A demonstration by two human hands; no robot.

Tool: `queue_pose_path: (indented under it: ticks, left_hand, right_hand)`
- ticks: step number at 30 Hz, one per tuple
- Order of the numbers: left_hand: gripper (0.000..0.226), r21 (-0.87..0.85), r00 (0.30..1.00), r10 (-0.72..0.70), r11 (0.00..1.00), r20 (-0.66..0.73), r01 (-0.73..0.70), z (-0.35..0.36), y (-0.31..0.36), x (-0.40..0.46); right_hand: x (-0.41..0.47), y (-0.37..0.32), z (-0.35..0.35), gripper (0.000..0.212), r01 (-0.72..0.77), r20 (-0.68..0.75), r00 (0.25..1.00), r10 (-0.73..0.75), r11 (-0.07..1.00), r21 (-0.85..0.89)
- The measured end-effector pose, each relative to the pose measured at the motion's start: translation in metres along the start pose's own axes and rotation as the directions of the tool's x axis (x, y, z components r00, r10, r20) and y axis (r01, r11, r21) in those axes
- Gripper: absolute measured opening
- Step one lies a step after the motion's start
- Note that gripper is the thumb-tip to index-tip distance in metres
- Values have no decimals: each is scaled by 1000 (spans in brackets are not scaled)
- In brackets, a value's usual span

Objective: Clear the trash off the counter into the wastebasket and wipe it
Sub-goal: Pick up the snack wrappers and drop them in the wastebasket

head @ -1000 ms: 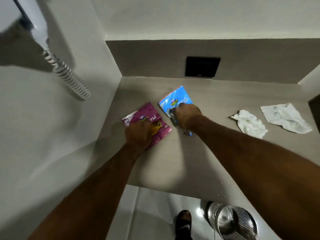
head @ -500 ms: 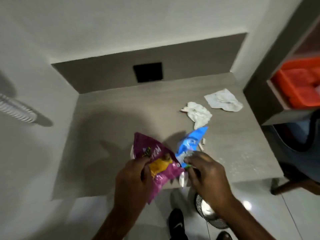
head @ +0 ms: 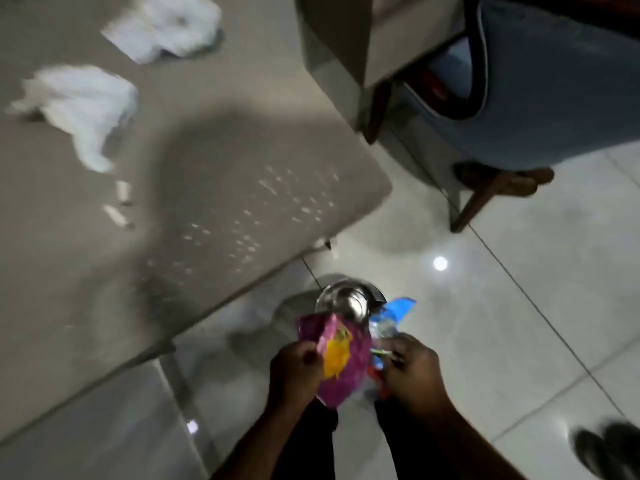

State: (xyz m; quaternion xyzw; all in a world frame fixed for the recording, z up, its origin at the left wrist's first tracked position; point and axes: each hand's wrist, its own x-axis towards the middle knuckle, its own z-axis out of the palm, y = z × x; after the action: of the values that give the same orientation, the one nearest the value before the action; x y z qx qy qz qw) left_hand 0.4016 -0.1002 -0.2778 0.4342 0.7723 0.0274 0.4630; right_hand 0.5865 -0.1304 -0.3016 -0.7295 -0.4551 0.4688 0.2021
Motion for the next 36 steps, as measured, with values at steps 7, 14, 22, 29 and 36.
queue_pose_path:
  ticks: [7, 14, 22, 29, 36]
  left_hand:
    - [17, -506, 837, -440, 667, 326, 548, 125, -40, 155]
    - [48, -442, 759, -481, 620, 440, 649, 185, -76, 224]
    - [40, -15, 967, -242, 970, -76, 241, 141, -34, 174]
    - [24, 172, 895, 446, 882, -8, -438, 31, 89, -7]
    - [24, 382, 415, 895, 446, -166, -809, -121, 171, -109]
  right_hand:
    - [118, 90, 86, 13, -234, 206, 952, 227, 972, 13]
    - [173, 141, 134, 50, -424, 226, 879, 420, 905, -34]
    - [143, 106, 98, 27, -281, 19, 960, 281, 959, 20]
    - [27, -10, -42, 18, -107, -184, 976, 117, 992, 63]
    - [-33, -165, -148, 13, 230, -386, 896, -218, 973, -16]
